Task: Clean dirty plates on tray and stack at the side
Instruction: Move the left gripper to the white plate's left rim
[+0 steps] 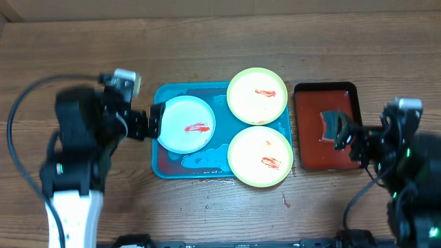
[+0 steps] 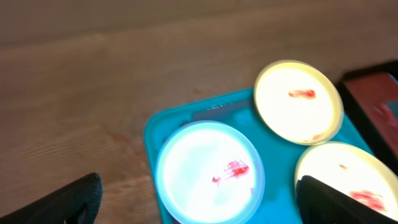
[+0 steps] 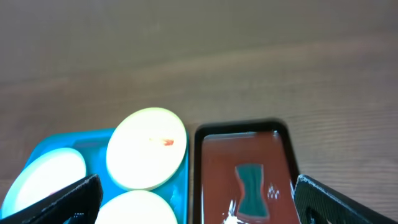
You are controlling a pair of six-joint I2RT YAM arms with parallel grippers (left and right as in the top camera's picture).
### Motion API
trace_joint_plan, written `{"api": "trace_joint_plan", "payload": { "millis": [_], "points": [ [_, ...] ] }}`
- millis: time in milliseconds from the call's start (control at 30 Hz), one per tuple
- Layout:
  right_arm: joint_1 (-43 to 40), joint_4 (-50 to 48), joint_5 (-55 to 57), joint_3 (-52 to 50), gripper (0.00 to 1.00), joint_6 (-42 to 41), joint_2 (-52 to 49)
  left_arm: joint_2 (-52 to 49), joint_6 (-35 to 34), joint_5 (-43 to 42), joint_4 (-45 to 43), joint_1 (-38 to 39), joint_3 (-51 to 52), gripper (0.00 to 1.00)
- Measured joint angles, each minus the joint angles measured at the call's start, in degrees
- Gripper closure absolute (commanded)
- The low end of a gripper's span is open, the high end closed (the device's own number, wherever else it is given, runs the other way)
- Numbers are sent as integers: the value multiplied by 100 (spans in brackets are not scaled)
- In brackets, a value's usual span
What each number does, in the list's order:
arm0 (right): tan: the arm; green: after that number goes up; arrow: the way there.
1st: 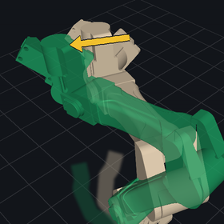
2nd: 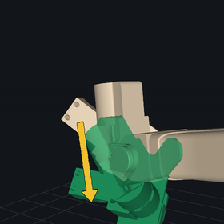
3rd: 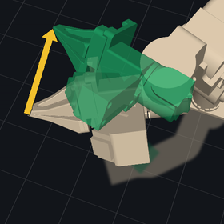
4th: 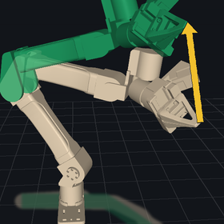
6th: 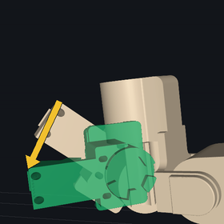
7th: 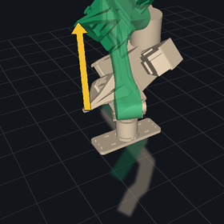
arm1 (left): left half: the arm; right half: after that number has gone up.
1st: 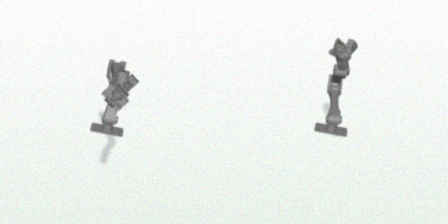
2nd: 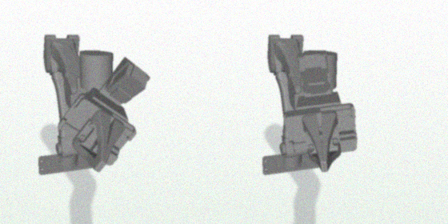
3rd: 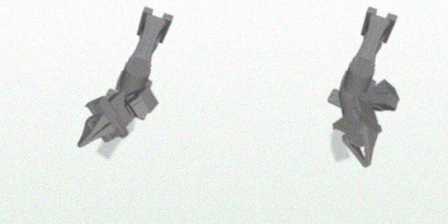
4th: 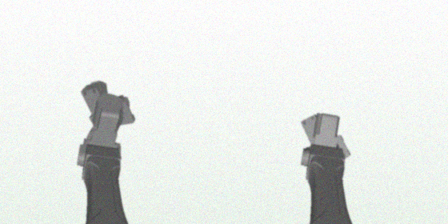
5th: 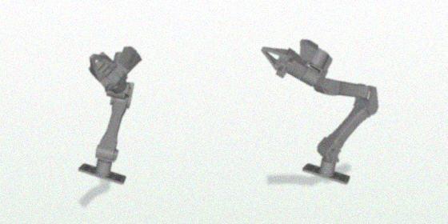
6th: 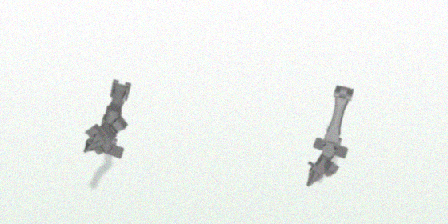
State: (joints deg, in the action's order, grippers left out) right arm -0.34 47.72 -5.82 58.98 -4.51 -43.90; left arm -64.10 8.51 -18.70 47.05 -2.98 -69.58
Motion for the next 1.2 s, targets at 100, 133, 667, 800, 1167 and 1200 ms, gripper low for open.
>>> {"api": "trace_joint_plan", "payload": {
  "millis": [100,133,667,800,1167,1200],
  "points": [
    [0,468,-87,643,0,2,-758,-619,0,-291,339,0,-570,0],
    [0,492,-118,756,0,2,-1005,-761,-4,-367,354,0,-656,0],
    [-2,551,-1091,841,0,-2,-2673,-1939,-586,-367,686,0,-734,9],
    [-55,625,-968,841,0,-223,-2673,-1956,-966,297,861,0,-734,12],
    [-621,857,-573,841,8,-728,-2691,-2387,-1499,1005,1156,0,-741,23],
    [-627,859,-570,841,8,-737,-2699,-2498,-1510,1023,1207,0,-743,25]
  ]
}}
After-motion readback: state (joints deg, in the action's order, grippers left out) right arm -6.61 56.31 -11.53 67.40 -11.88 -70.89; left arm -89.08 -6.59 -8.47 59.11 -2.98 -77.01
